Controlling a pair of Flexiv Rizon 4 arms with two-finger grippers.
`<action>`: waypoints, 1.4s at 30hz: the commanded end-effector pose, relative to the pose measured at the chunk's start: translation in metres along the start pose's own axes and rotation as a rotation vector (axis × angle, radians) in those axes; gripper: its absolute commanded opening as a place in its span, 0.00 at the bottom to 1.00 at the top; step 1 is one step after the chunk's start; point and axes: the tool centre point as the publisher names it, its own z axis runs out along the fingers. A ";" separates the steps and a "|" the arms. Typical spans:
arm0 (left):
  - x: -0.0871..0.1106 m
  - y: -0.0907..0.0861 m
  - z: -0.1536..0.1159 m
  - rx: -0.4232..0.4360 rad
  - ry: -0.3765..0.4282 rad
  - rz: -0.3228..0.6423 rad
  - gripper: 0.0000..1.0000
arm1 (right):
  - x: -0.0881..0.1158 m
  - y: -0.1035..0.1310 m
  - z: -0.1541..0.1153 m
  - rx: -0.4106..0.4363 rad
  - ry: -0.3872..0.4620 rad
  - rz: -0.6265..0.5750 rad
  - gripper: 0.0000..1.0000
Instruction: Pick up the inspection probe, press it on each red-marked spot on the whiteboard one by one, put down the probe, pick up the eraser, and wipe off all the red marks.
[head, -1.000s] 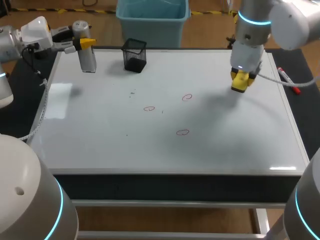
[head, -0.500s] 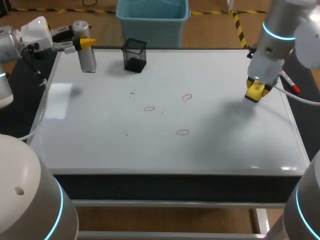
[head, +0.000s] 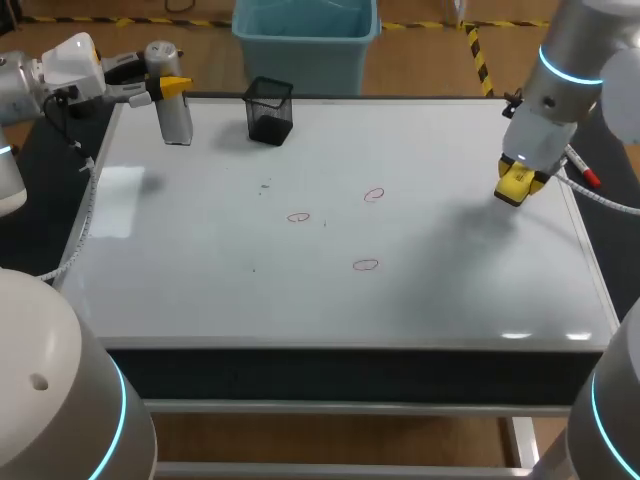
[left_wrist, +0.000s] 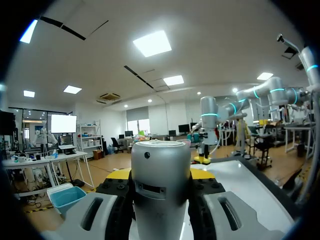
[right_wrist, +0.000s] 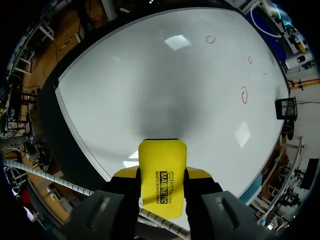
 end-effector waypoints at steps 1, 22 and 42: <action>0.001 -0.001 0.000 0.000 -0.002 0.002 0.00 | 0.000 0.000 -0.001 0.003 0.002 -0.002 0.00; 0.015 -0.005 0.031 0.001 0.072 0.015 0.00 | 0.000 0.000 -0.001 0.003 0.002 -0.002 0.00; 0.104 0.019 0.131 0.089 0.355 -0.125 0.00 | 0.000 0.000 -0.001 0.003 0.002 -0.002 0.00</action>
